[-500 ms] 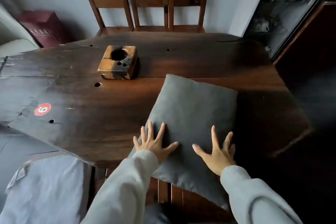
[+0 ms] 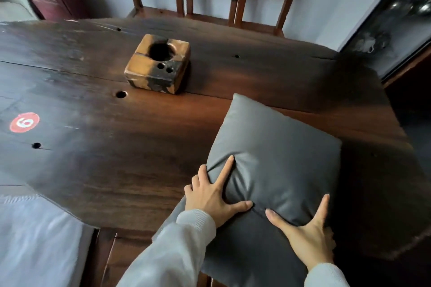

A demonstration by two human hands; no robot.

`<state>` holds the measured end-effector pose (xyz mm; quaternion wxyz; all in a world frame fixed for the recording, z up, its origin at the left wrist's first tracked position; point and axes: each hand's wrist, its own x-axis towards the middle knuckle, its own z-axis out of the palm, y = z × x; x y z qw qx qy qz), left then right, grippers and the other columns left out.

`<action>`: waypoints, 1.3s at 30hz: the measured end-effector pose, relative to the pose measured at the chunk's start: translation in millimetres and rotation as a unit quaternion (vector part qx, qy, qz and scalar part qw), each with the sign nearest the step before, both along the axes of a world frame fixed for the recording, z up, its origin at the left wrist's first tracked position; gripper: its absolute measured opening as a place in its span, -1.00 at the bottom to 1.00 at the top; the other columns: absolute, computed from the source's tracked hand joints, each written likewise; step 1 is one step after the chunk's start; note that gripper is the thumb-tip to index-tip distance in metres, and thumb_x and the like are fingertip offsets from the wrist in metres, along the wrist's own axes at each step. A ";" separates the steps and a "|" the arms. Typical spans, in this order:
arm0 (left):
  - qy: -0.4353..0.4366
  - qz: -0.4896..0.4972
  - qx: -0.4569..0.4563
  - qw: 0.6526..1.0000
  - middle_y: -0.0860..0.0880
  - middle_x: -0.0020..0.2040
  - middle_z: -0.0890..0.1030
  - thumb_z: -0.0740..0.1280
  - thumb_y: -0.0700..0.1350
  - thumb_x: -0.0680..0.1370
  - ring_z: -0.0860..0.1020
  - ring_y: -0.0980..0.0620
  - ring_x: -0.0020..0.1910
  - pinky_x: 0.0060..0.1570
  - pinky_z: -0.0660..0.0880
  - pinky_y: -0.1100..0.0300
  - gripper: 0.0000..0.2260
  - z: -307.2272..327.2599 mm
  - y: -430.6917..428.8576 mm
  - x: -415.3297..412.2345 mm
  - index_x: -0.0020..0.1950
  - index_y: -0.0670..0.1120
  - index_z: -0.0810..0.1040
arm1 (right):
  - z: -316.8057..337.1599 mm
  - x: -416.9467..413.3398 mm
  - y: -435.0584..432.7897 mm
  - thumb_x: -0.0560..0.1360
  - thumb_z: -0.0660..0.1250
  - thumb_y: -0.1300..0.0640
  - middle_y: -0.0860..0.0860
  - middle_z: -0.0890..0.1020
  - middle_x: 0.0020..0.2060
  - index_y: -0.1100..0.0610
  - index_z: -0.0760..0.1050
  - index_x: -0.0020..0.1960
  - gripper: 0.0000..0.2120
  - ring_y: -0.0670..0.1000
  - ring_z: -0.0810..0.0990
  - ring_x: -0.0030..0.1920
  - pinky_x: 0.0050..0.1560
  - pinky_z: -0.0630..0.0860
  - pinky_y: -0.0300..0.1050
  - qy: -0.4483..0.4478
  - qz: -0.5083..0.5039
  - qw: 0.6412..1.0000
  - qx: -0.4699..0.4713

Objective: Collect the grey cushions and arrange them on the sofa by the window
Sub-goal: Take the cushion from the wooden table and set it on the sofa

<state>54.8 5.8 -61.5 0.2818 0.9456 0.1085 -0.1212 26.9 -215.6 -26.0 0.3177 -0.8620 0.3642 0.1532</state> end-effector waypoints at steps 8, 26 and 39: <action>-0.029 0.246 -0.291 0.924 0.26 0.01 0.67 0.53 0.45 0.06 0.63 0.15 0.08 -0.03 0.50 0.24 -0.24 63.2 10.2 -13.4 0.16 0.17 0.54 | 43.7 -32.1 -4.8 0.04 0.79 -0.10 0.12 0.33 0.58 -0.24 -0.22 0.66 0.53 0.24 0.40 0.49 0.44 0.33 0.09 -0.126 -0.013 0.986 0.107; -0.413 0.309 -0.295 0.804 0.10 0.06 0.73 0.63 0.14 0.19 0.67 0.10 0.08 0.08 0.60 0.07 -0.40 427.2 75.1 -398.6 0.20 0.06 0.63 | 342.5 -221.5 26.3 0.40 0.62 0.21 -0.02 0.78 -0.09 0.07 0.68 0.00 -0.77 0.00 0.74 -0.07 -0.05 0.62 -0.06 -0.312 0.206 0.804 0.462; -0.429 0.374 0.115 0.814 -0.02 0.02 0.67 0.52 0.08 0.45 0.61 -0.03 0.00 0.02 0.51 0.06 -0.66 603.7 173.1 -761.7 0.15 0.01 0.58 | 382.7 -549.8 282.0 0.62 0.26 0.33 0.17 0.71 0.07 0.29 0.59 0.22 -0.78 0.14 0.69 0.04 0.05 0.61 0.02 -0.045 0.334 0.686 0.645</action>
